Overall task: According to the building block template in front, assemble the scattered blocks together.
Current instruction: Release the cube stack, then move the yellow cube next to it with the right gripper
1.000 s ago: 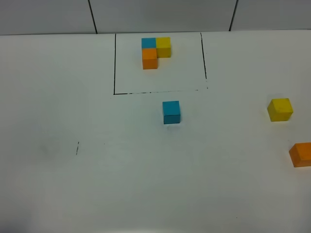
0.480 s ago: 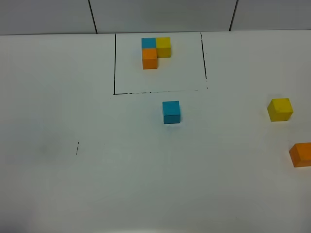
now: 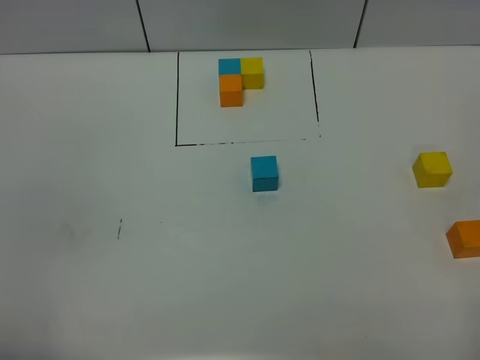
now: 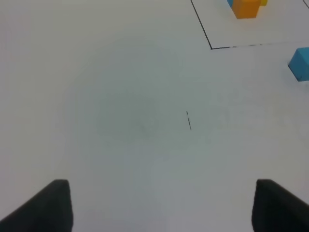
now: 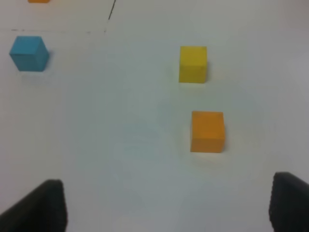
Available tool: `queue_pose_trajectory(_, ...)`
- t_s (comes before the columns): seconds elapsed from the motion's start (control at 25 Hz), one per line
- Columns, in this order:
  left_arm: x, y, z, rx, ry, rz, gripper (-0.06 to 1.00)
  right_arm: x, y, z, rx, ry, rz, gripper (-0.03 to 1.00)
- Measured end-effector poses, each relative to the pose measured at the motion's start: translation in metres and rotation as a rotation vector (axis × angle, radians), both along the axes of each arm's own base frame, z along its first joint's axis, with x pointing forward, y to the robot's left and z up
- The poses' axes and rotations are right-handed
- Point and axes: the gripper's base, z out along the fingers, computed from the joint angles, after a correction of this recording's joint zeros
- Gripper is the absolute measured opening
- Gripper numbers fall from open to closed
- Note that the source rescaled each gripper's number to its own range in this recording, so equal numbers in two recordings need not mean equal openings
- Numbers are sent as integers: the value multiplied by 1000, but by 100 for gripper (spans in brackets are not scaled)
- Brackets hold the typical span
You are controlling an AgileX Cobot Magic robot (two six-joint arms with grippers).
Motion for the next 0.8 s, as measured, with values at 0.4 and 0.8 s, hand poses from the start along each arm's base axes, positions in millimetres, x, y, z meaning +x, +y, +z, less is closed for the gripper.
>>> queue_pose_trajectory(0.4,0,0,0,0,0,1,70,0,0,0,0,0,0,73)
queue_pose_trajectory(0.8,0,0,0,0,0,1,70,8,-1,12,-13,27,-8,73)
